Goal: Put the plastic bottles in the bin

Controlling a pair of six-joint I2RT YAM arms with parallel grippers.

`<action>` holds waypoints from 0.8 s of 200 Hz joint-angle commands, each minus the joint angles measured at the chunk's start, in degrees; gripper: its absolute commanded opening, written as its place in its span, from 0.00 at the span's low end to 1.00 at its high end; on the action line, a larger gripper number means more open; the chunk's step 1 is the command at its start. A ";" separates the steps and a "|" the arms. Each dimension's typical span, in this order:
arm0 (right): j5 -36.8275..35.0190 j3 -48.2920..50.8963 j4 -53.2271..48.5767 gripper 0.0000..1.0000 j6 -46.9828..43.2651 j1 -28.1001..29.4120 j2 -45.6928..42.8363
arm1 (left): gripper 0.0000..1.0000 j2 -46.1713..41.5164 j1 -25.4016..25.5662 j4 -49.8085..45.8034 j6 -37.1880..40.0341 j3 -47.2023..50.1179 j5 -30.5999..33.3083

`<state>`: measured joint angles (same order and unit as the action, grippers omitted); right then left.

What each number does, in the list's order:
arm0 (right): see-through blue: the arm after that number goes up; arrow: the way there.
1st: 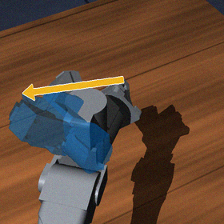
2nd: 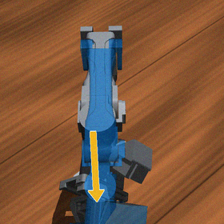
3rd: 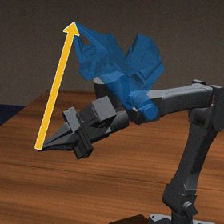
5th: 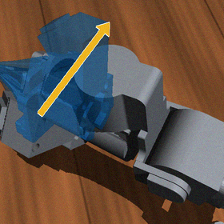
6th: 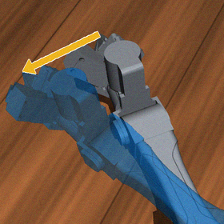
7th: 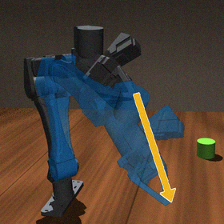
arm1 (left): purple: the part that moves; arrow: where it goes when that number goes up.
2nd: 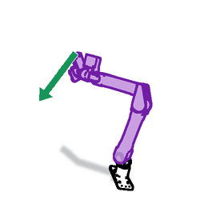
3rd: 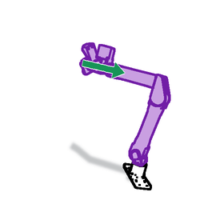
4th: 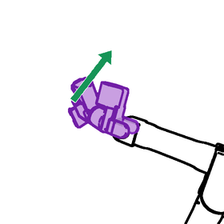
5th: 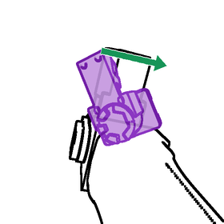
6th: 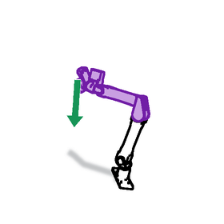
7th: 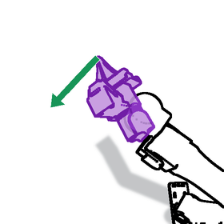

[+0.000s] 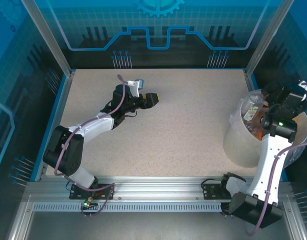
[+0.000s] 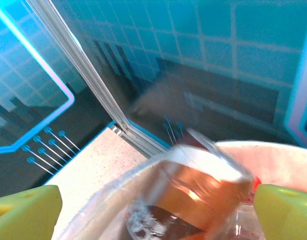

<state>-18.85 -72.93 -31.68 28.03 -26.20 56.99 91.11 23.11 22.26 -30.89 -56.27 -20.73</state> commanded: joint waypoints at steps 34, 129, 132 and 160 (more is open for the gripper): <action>10.12 -10.23 -9.66 1.00 -6.88 3.37 0.04 | 0.73 0.56 1.73 -1.22 1.67 -3.60 0.33; 1.73 -11.90 -16.78 1.00 -5.91 0.40 15.41 | 0.73 -0.08 2.55 -4.29 2.92 -3.93 1.86; 1.72 -11.33 -16.67 1.00 -5.55 0.36 15.16 | 0.73 -0.06 2.55 -4.27 2.89 -3.86 1.86; 0.84 -9.35 -17.11 1.00 -4.19 0.48 12.72 | 0.73 -0.05 2.55 -4.63 2.96 -3.93 1.84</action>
<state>-17.21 -84.55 -42.39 20.75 -25.26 71.96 91.13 25.28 18.61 -29.58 -58.81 -19.70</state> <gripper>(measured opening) 0.999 0.728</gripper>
